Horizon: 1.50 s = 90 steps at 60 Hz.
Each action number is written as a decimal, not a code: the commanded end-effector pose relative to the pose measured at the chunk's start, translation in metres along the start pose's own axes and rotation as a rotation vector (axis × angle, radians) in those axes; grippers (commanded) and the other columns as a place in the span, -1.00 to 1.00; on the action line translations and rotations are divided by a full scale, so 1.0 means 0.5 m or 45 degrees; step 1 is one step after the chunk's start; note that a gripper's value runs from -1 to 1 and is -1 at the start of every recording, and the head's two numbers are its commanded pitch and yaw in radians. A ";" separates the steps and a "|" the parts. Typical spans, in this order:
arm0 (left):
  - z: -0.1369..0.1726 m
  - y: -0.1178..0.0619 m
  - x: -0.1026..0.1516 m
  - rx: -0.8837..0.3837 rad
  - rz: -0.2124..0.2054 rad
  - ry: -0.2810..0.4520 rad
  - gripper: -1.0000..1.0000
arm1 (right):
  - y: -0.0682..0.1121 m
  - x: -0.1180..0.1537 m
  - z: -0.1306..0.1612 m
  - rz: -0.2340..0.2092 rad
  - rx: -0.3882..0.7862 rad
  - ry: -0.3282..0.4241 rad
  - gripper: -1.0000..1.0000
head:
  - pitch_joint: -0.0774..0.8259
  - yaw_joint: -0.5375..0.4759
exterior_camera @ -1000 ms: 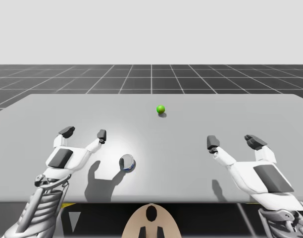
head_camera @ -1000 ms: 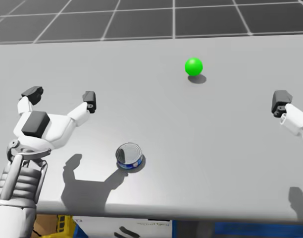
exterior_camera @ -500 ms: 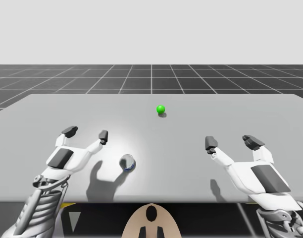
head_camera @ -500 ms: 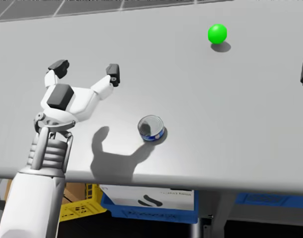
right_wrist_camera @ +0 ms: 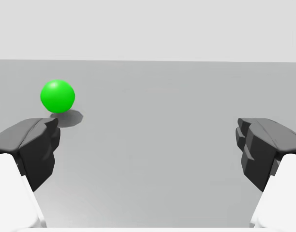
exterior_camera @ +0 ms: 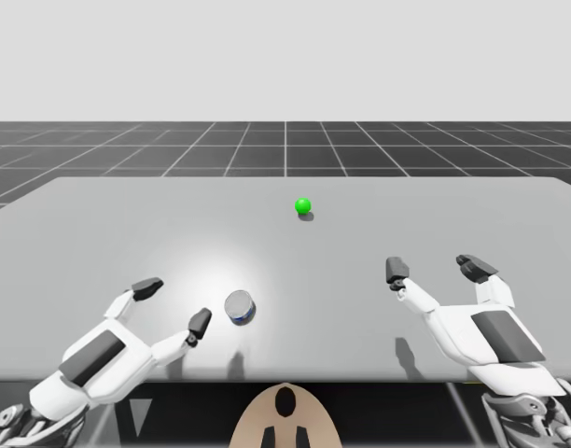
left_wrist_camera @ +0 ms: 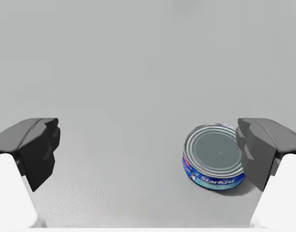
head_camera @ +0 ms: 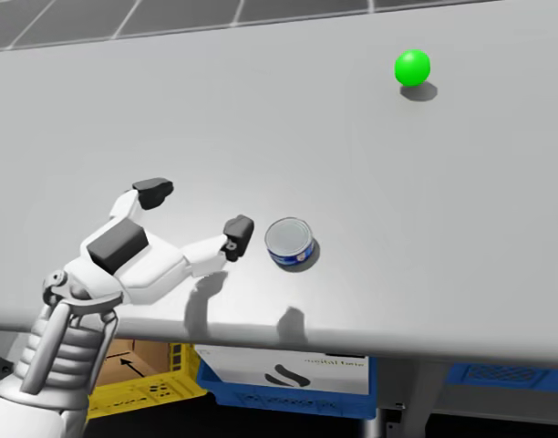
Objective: Watch the red light. When it turns green, pick up the object.
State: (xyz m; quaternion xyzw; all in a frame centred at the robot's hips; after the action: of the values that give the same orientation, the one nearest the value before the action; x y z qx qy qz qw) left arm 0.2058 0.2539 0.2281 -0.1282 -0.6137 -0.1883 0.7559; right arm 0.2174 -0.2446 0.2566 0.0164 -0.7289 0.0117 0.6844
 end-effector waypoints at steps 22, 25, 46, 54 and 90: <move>-0.077 -0.078 -0.103 -0.123 -0.003 0.180 -1.00 | 0.002 -0.003 0.001 0.002 0.000 -0.008 -1.00 | 0.81 0.47; -0.090 -0.088 -0.103 -0.132 -0.004 0.193 -1.00 | 0.002 -0.003 0.001 0.004 0.000 -0.008 -1.00 | 0.81 0.47; -0.181 -0.134 -0.097 -0.117 0.000 0.289 -1.00 | 0.001 -0.002 0.002 0.009 0.005 -0.017 -1.00 | 0.80 0.45; -0.202 -0.130 -0.104 -0.081 0.010 0.327 -1.00 | 0.000 -0.002 0.002 0.005 0.006 -0.019 -1.00 | 0.80 0.44; -0.199 -0.137 -0.127 -0.137 0.023 0.382 0.99 | 0.001 0.000 0.005 0.002 0.003 -0.020 -1.00 | 0.73 0.44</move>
State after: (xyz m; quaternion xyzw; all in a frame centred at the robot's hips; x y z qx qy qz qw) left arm 0.2575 0.1634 0.1550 -0.1329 -0.5064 -0.2286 0.8208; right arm 0.2156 -0.2454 0.2569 0.0135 -0.7344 0.0183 0.6783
